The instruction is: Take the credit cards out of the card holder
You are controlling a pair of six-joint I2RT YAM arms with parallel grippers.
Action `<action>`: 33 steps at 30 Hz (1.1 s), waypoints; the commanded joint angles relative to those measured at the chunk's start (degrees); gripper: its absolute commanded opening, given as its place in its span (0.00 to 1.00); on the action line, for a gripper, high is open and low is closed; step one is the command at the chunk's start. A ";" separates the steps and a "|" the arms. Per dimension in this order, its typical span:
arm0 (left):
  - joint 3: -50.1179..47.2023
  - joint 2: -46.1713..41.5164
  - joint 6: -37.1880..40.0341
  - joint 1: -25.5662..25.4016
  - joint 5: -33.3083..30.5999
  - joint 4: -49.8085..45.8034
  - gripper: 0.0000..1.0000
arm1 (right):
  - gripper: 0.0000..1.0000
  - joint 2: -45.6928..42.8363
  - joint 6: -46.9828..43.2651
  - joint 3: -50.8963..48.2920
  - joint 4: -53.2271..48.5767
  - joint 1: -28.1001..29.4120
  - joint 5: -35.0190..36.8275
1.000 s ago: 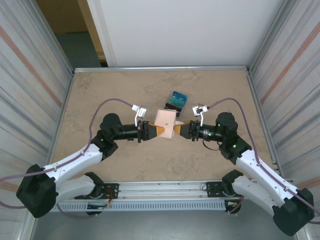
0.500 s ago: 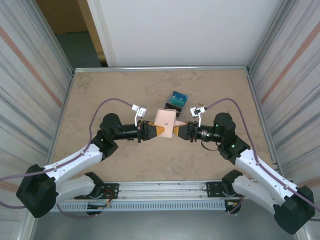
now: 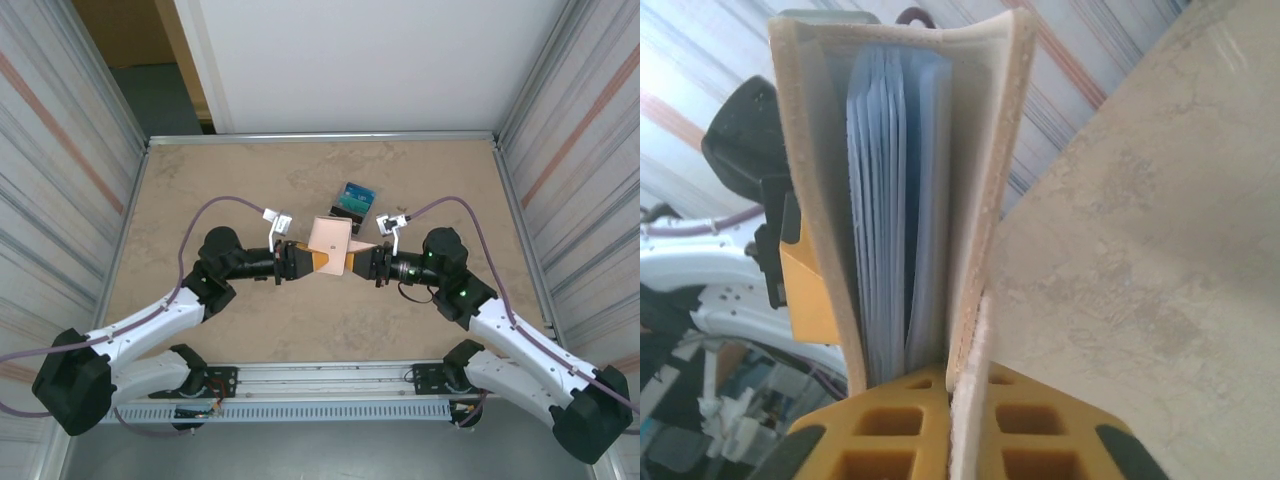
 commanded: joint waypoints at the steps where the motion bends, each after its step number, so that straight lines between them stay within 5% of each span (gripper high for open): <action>1: 0.39 -3.27 0.80 -1.34 -1.85 -3.17 0.09 | 0.00 -1.58 -0.81 0.40 -0.68 1.78 2.12; 8: -2.47 -10.71 4.48 -1.31 -11.14 -13.21 0.47 | 0.00 -3.41 -4.48 3.13 -13.64 3.25 9.75; 16: -4.40 -8.15 3.46 -2.27 -11.32 -10.32 0.75 | 0.00 0.36 -4.53 6.62 -19.15 7.72 13.79; 22: -6.49 -9.49 5.23 -3.80 -15.55 -12.33 0.89 | 0.00 0.86 -3.32 7.57 -23.02 9.74 18.68; 33: -5.50 -4.97 12.00 -3.80 -14.64 -14.02 0.97 | 0.00 1.80 -0.57 8.75 -28.20 10.25 24.23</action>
